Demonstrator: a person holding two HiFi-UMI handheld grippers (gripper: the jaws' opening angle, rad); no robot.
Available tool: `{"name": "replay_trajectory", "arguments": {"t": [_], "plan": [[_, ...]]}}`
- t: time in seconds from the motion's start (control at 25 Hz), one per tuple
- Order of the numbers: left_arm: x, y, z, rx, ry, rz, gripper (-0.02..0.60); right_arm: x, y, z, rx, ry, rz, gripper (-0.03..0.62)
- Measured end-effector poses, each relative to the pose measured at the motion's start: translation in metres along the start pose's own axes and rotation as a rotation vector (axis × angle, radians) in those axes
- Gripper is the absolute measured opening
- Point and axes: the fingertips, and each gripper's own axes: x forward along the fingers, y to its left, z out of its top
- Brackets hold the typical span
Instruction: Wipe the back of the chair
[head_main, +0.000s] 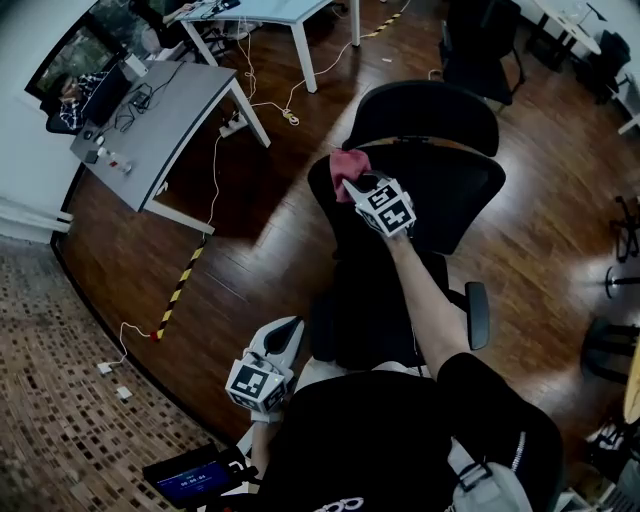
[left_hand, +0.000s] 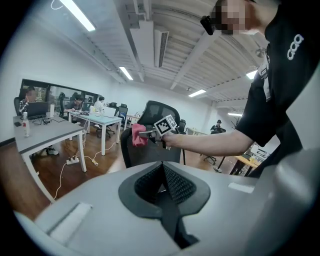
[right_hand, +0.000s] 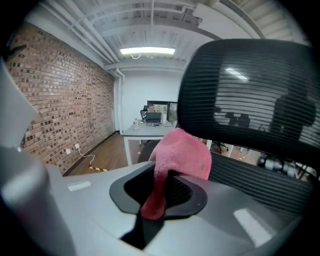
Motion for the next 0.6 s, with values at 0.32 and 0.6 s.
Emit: {"name": "replay_trajectory", "arguments": {"t": [0.32,0.6], "plan": [[0.049,-0.039,0.014,0.034,0.027,-0.122,-0.009,-0.079,-0.088,-0.046,0.081,0.022,-0.167,0.044],[0.085,-0.077,0.026,0.07,0.054,-0.227,-0.008,-0.168,-0.173,-0.092,0.161,0.049,-0.341,0.044]]}}
